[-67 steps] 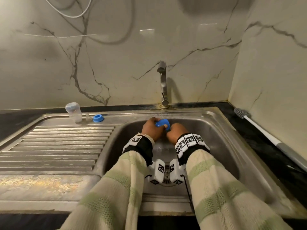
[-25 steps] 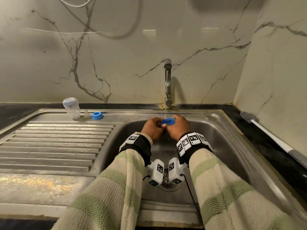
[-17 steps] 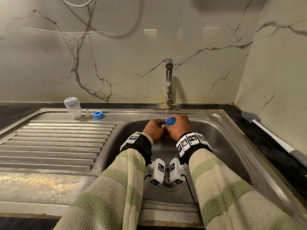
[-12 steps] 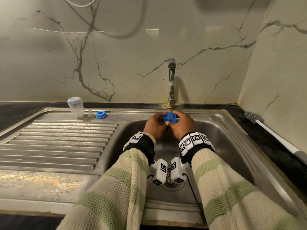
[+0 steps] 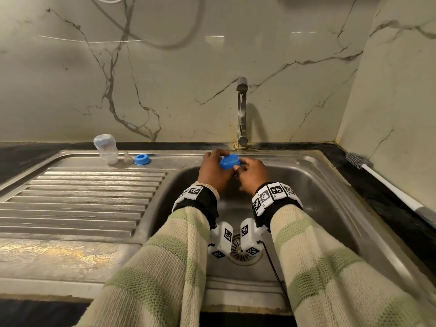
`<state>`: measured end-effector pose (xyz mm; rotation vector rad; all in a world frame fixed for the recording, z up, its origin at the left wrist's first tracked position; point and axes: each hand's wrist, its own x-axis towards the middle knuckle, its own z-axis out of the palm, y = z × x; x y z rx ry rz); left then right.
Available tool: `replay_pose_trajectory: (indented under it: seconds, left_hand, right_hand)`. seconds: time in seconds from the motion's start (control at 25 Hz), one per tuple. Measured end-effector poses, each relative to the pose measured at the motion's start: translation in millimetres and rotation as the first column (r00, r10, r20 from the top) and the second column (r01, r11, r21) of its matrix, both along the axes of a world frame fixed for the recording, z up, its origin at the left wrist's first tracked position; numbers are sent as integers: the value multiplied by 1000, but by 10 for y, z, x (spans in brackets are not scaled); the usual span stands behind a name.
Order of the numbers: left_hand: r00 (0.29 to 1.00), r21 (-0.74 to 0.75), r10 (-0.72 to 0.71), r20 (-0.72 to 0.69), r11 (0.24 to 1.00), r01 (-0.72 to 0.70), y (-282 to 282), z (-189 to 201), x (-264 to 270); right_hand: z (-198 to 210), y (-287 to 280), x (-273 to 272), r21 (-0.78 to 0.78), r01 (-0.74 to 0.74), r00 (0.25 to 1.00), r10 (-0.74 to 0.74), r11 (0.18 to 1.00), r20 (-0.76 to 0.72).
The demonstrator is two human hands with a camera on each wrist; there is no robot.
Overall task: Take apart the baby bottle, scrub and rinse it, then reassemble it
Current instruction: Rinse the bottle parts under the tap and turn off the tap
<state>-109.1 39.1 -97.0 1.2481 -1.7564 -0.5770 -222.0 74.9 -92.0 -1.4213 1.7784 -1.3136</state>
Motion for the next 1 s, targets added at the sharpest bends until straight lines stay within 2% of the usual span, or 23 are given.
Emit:
replay_pose_trajectory:
  seconds: [0.12,0.2,0.28,0.4,0.48,0.56,0.64,0.84,0.92,1.0]
  left_hand:
    - [998,66,-2,70,998,-3,-8,-19,3]
    - [997,169,-23,79,986,10,-44,-49,-23]
    - [999,290,-41,-11,956,42,-60,-52,-54]
    - [986,417,-74,-147,900,130,-2,21,-67]
    - [946,486,-43,-322,850,204,53,24,-66]
    - [912,529,-42,-407,804,273,111,28,-77]
    - [895,536,-84,-439,775,336,112,10,-106]
    - [865,441,-185,-467,799,409,90,2,-109]
    - [840,394,-198,-505,813,428,105,16,-98]
    - [814,329,-197,-546,844,424,67,4,-68]
  right_hand:
    - [15,-3,0,0,31,999,-31,1000,26]
    - [20,-6,-9,7,82,996,-83,997,38]
    - [14,-8,-22,48,109,994,-110,993,21]
    - [24,6,-18,111,46,999,-46,993,-2]
    - [27,18,-32,96,33,999,-32,995,-14]
    - [37,33,-60,52,71,996,-67,996,-66]
    - [45,45,-87,10,108,979,-105,994,-175]
    - [105,87,-74,-130,136,946,-168,982,-278]
    - [125,117,-57,-180,129,948,-174,975,-267]
    - [131,125,-57,-207,118,975,-153,971,-162]
